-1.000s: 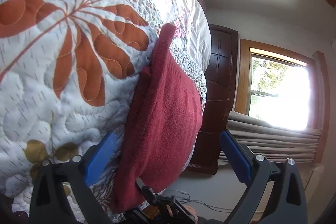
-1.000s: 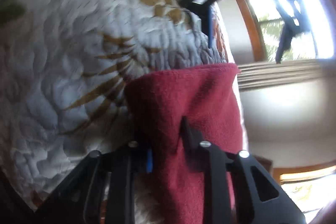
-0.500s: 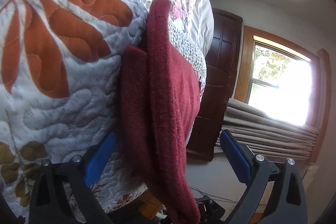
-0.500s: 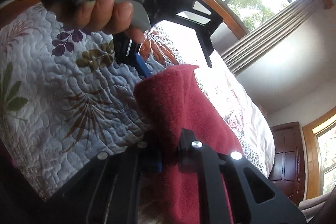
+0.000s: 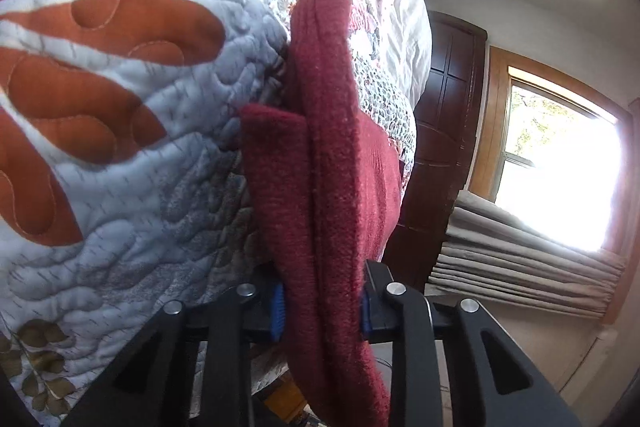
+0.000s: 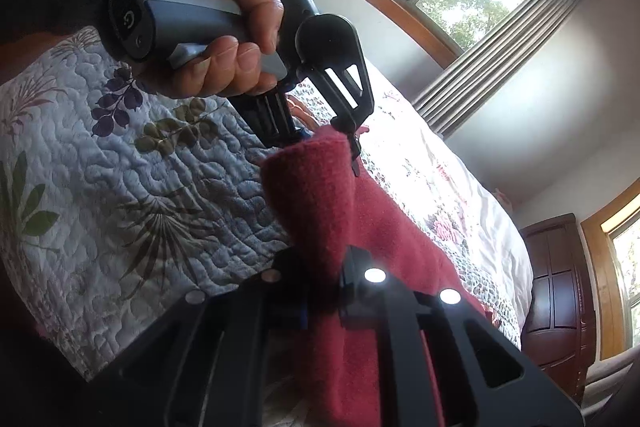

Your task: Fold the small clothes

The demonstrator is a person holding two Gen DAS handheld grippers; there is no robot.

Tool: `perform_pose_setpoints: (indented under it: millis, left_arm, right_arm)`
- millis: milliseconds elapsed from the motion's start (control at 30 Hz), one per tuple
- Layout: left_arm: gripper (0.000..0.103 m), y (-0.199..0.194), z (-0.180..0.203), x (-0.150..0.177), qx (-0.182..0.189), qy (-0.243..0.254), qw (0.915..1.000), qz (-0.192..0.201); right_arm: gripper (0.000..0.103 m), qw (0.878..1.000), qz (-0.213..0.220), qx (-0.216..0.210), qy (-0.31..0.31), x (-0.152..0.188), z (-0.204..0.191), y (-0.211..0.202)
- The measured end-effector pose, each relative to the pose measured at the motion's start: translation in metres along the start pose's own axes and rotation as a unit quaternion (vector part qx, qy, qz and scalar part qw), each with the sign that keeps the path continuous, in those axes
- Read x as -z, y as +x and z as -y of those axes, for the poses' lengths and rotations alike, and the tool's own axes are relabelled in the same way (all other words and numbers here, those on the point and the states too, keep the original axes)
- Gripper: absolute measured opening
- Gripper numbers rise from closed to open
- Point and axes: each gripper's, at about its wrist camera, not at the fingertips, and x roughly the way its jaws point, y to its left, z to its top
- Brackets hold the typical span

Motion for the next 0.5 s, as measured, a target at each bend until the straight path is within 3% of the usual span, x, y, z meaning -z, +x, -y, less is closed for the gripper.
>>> perform_pose_setpoints:
  millis: [267,500]
  left_arm:
    - [0.023,-0.002,0.074,0.009,-0.008,0.066,0.9978,0.010]
    - [0.023,0.020,0.149,0.014,-0.027,0.121,0.9923,0.004]
  right_arm:
    - [0.009,0.998,0.029,0.015,0.047,0.000,0.024,-0.020]
    - [0.009,0.988,0.050,0.018,0.143,0.022,0.072,-0.046]
